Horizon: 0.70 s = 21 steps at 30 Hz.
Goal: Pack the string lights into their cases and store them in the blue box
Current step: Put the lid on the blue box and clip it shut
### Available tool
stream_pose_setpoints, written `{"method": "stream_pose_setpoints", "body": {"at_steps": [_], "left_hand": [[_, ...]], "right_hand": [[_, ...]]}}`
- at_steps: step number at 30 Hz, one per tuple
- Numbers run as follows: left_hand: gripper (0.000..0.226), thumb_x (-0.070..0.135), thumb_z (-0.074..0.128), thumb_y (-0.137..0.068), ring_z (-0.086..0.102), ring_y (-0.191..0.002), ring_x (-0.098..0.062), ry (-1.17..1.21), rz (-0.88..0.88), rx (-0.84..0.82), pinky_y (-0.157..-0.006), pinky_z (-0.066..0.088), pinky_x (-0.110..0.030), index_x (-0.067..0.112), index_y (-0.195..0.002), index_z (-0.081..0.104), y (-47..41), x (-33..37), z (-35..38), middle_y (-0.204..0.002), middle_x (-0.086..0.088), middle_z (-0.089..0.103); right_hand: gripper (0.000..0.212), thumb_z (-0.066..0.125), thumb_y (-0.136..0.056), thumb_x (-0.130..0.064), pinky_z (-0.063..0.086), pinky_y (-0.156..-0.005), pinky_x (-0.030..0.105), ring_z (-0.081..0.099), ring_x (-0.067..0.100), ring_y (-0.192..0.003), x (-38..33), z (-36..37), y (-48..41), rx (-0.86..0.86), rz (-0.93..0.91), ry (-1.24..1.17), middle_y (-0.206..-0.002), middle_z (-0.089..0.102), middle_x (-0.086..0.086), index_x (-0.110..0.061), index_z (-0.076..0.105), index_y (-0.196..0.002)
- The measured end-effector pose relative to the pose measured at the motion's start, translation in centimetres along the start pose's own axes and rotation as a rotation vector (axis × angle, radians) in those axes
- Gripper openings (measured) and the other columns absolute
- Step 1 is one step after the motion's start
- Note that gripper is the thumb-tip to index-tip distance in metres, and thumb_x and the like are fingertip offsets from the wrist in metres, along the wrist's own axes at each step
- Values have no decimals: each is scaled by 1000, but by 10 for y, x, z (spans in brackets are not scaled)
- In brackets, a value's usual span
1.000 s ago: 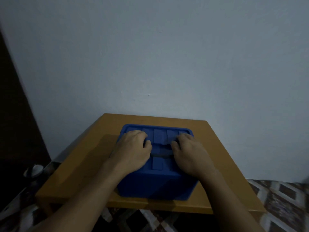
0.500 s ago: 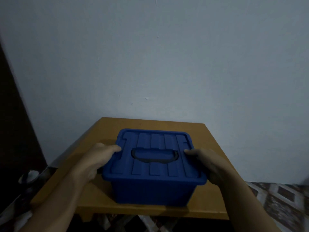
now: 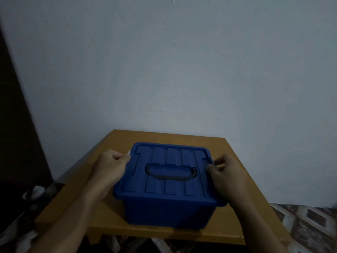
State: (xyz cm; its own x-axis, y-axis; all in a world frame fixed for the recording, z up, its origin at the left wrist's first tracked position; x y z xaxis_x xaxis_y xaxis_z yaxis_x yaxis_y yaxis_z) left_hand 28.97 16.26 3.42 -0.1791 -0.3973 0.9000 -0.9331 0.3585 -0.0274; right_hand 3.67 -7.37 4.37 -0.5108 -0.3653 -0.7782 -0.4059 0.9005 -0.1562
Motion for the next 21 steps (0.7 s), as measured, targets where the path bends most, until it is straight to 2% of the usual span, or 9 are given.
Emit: {"method": "stream_pose_setpoints", "body": {"at_steps": [2,5,7,9,10,12,13,17,21], "left_hand": [[27,26,63,-96,63,-83,-28,220,-131,-18,-74,51,-38,0,-101,69,-1,-12,-2,-98,-17,71],[26,31,69,-92,65,-94,-33,502,-349,-235,-83,54,-45,7,-103,73,10,-20,14,-102,-16,72],[27,36,68,-92,64,-98,-33,518,-383,-336,-82,53,-45,11,-100,73,14,-20,20,-104,-14,71],[27,39,67,-91,65,-95,-32,517,-360,-376,-76,54,-42,13,-97,73,14,-18,22,-99,-12,74],[26,38,67,-90,68,-89,-29,531,-337,-387,-70,55,-38,14,-94,73,14,-15,23,-91,-9,76],[21,34,69,-89,73,-72,-23,535,-275,-379,-56,57,-30,14,-92,74,13,-10,23,-77,-3,77],[22,32,71,-88,74,-69,-21,526,-257,-366,-53,58,-29,11,-94,76,13,-7,22,-79,-4,78],[38,30,80,-81,71,-94,-37,455,-288,-304,-80,60,-45,1,-104,75,9,-11,21,-98,-18,76],[25,22,78,-85,68,-69,-31,299,-250,-200,-59,54,-33,-1,-92,70,6,-10,23,-80,-17,73]], "right_hand": [[26,53,-101,-36,41,-54,29,56,14,-71,2,-4,1,44,-10,-90,-84,61,1,-15,54,-87],[27,56,-101,-32,51,-60,39,62,25,-76,15,0,4,-8,111,-371,-91,65,12,-7,58,-92],[38,62,-98,-34,60,-65,51,67,42,-82,24,11,5,-150,242,-545,-101,67,27,5,61,-100],[57,68,-94,-38,56,-75,69,67,52,-90,27,17,8,-257,313,-616,-104,67,35,17,61,-108],[60,69,-94,-38,53,-77,72,67,54,-95,26,18,9,-288,326,-631,-109,68,36,18,61,-113],[50,65,-97,-32,55,-79,70,68,52,-97,24,18,8,-299,333,-618,-110,69,34,15,64,-114],[44,63,-99,-29,58,-79,66,70,50,-93,23,16,6,-289,330,-599,-107,71,32,13,64,-111],[33,60,-101,-23,62,-64,47,72,38,-72,24,18,2,-302,361,-614,-95,73,27,9,62,-108],[32,63,-99,-23,61,-63,44,72,39,-73,23,19,0,-314,355,-542,-94,73,26,10,62,-100]]}}
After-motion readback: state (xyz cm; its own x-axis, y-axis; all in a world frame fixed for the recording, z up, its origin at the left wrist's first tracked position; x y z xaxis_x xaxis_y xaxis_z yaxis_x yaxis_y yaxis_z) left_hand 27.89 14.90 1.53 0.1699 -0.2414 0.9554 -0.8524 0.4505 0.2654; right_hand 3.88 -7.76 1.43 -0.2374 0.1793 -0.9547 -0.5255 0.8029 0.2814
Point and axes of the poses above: each hand's wrist, its own y-axis away from the middle knuckle, its own z-axis out of the palm, x = y × z, the point moved 8 cm from there along -y, towards the middle knuckle
